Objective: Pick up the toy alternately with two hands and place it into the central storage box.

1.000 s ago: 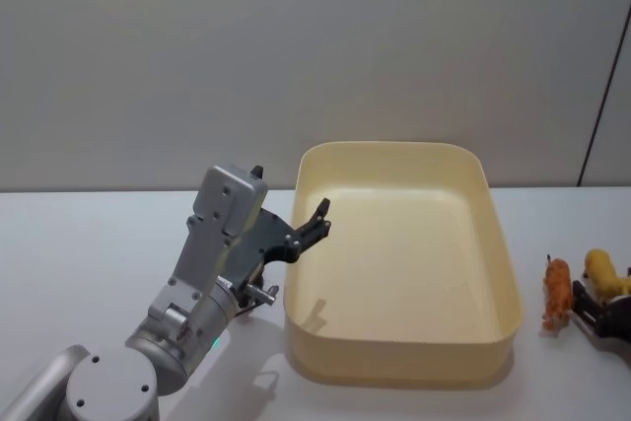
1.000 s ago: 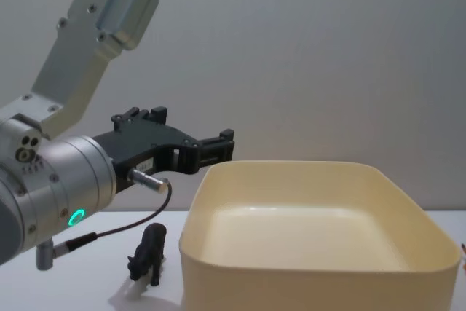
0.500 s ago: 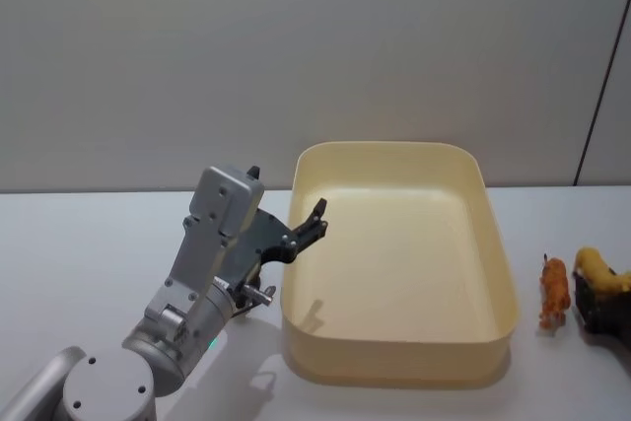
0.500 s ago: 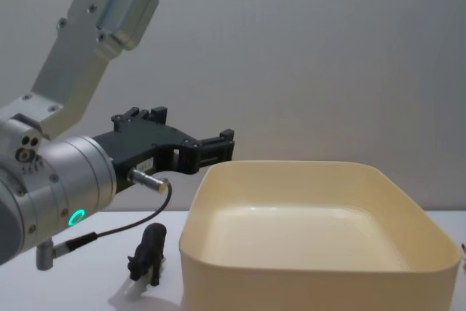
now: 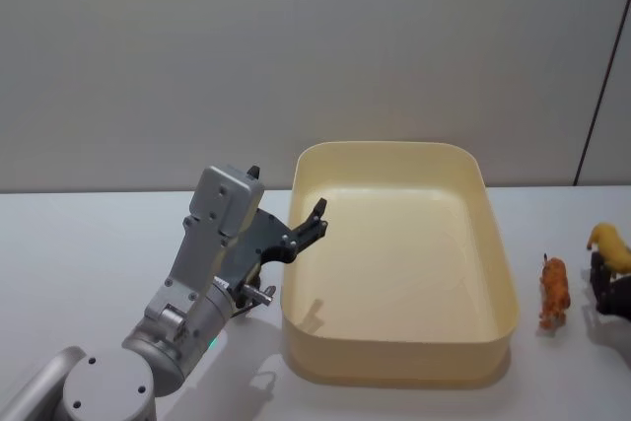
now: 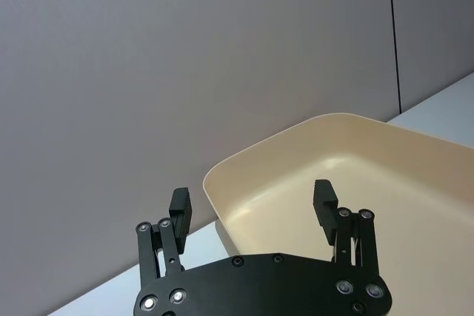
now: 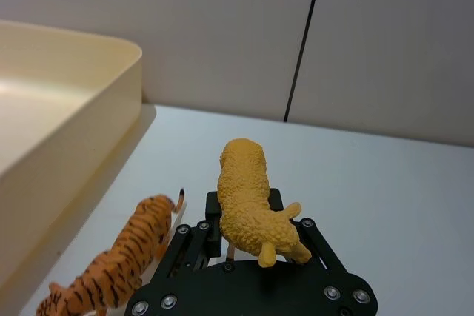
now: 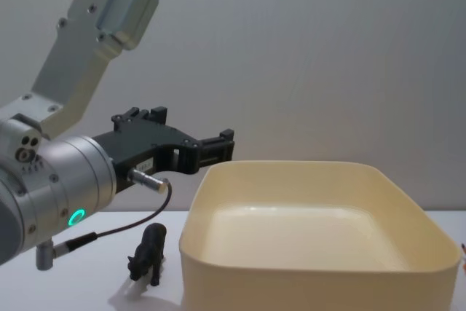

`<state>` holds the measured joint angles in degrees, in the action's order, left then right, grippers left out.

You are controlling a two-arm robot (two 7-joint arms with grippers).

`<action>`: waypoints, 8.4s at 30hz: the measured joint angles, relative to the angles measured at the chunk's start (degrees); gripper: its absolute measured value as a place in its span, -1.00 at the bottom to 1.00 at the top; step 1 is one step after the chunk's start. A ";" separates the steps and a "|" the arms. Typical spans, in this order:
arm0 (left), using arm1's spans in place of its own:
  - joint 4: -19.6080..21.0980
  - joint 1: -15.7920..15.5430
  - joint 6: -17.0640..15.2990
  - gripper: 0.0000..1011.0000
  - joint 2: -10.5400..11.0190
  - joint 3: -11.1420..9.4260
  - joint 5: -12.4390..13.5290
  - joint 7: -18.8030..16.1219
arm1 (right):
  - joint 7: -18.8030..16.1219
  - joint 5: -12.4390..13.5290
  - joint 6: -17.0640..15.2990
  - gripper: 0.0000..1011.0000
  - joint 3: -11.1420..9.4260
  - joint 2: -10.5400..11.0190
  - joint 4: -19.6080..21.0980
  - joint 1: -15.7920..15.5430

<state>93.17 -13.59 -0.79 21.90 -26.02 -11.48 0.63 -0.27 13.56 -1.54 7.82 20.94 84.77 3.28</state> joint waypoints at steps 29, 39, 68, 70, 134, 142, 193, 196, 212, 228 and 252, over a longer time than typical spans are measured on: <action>0.00 0.00 0.00 0.98 0.00 0.00 0.00 0.00 | -7.72 2.79 -1.76 -0.36 0.46 -1.51 7.70 3.96; 0.00 0.00 0.00 0.98 0.00 0.00 0.00 0.00 | -14.70 -0.47 -4.99 -0.33 4.28 -6.81 0.97 11.48; 0.00 0.00 0.00 0.98 0.00 0.00 0.00 0.00 | -15.08 1.24 -6.66 0.98 3.33 -6.03 1.89 11.39; 0.00 0.00 0.00 0.98 0.00 0.00 0.00 0.00 | -14.34 2.10 -6.67 0.98 2.60 -5.08 3.33 10.05; 0.00 0.00 0.00 0.98 0.00 0.00 0.00 0.00 | -6.56 9.88 -13.25 0.98 -3.00 1.10 13.19 -7.14; 0.00 0.00 0.00 0.98 0.00 0.00 0.00 0.00 | -6.12 8.83 -14.10 0.98 -1.48 -1.13 10.30 -4.54; 0.00 0.00 0.00 0.98 0.00 0.00 0.00 0.00 | -0.73 6.97 -11.18 -0.11 0.17 -4.88 6.73 -1.69; 0.00 0.00 0.00 0.98 0.00 0.00 0.00 0.00 | 0.21 7.20 -9.70 -0.11 -0.16 -4.89 7.88 -1.80; 0.00 0.00 0.00 0.98 0.00 0.00 0.00 0.00 | -2.21 9.21 -9.92 -0.11 -0.76 -5.13 12.65 1.14; 0.00 0.00 0.00 0.98 0.00 0.00 0.00 0.00 | -10.94 6.04 -15.98 -0.03 2.78 -9.41 7.76 10.13; 0.00 0.00 0.00 0.98 0.00 0.00 0.00 0.00 | -15.40 3.31 -19.14 0.98 5.10 -12.17 3.39 15.44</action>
<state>93.17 -13.59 -0.80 21.89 -26.03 -11.48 0.63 -15.66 16.87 -20.68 12.92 8.77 88.16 18.72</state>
